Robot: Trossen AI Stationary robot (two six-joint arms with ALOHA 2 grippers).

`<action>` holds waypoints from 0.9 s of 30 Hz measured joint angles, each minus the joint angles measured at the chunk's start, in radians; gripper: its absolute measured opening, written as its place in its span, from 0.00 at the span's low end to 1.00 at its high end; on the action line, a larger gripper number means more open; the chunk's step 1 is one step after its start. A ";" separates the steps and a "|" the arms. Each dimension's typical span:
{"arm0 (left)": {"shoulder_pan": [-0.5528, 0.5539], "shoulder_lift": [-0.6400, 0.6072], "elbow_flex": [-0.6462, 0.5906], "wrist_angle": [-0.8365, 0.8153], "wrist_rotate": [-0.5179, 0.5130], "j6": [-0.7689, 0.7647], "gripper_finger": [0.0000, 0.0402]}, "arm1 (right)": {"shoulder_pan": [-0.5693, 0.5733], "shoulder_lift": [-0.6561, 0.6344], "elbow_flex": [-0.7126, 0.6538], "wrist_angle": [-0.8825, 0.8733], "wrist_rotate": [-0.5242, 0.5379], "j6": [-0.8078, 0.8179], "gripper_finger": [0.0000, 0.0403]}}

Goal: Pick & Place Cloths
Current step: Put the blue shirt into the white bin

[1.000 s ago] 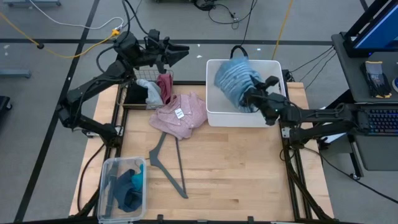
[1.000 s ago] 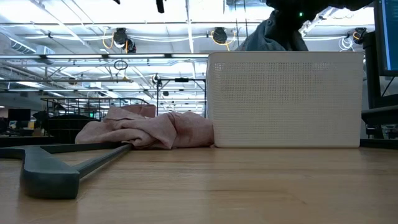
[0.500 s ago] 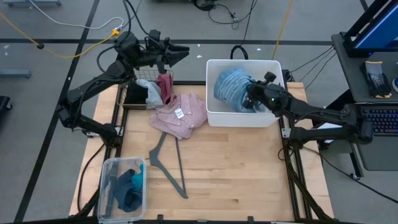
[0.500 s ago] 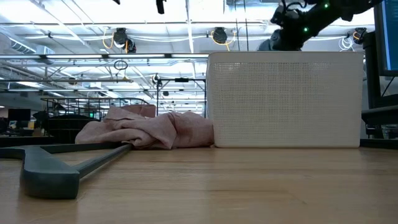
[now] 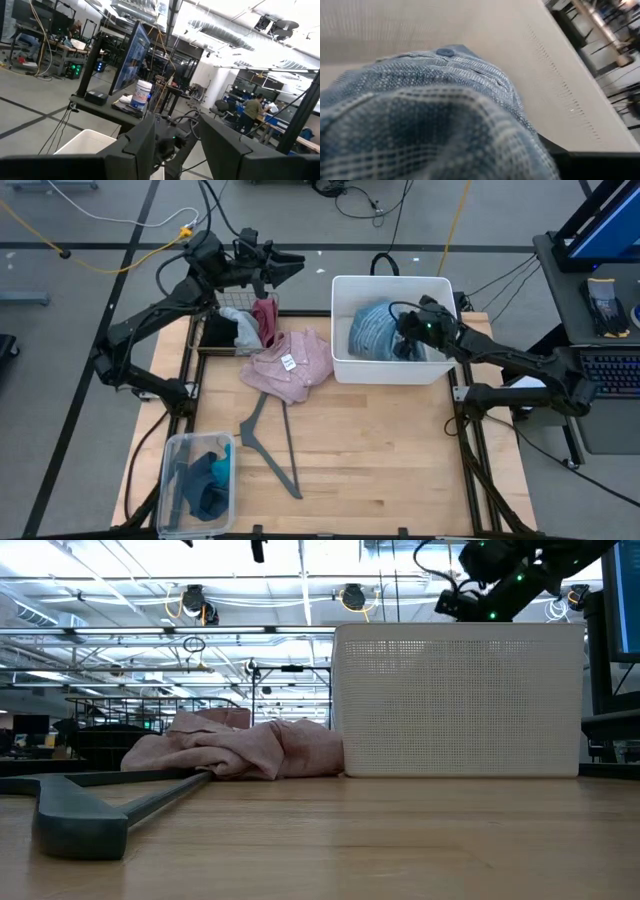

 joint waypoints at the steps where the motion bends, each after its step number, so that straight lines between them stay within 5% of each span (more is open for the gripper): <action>1: 0.000 0.000 0.000 0.000 0.000 0.000 0.38 | -0.009 0.006 0.000 -0.001 -0.022 0.000 0.03; 15: 0.000 0.000 0.000 -0.001 0.000 0.003 0.38 | -0.036 0.034 0.000 -0.057 0.010 0.154 0.05; 27: 0.000 0.000 0.000 -0.001 0.000 0.002 0.38 | -0.034 0.034 0.000 -0.099 0.005 0.197 0.27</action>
